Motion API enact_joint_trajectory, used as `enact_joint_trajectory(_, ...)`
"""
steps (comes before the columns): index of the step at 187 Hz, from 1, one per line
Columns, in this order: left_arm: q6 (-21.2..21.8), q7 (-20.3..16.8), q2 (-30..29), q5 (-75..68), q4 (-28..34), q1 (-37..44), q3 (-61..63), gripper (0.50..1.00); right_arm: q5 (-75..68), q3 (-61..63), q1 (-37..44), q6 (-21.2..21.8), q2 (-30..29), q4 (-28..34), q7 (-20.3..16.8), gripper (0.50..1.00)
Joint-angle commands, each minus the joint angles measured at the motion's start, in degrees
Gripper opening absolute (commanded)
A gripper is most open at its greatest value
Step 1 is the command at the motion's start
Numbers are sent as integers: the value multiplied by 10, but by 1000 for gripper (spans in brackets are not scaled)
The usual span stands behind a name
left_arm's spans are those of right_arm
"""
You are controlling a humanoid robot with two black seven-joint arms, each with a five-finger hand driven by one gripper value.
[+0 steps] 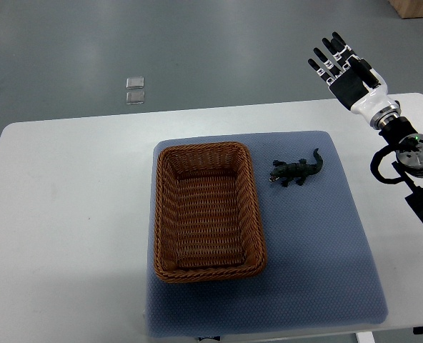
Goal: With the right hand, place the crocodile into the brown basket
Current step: 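Move the right hand down over the dark toy crocodile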
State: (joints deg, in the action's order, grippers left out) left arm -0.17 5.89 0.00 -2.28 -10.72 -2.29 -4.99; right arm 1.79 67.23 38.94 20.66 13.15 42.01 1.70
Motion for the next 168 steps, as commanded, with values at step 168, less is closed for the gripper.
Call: enact_joint_trajectory(168,-1,0,0,0,-1,0,0,1000,241,-286,156,23,93,0,-45,930)
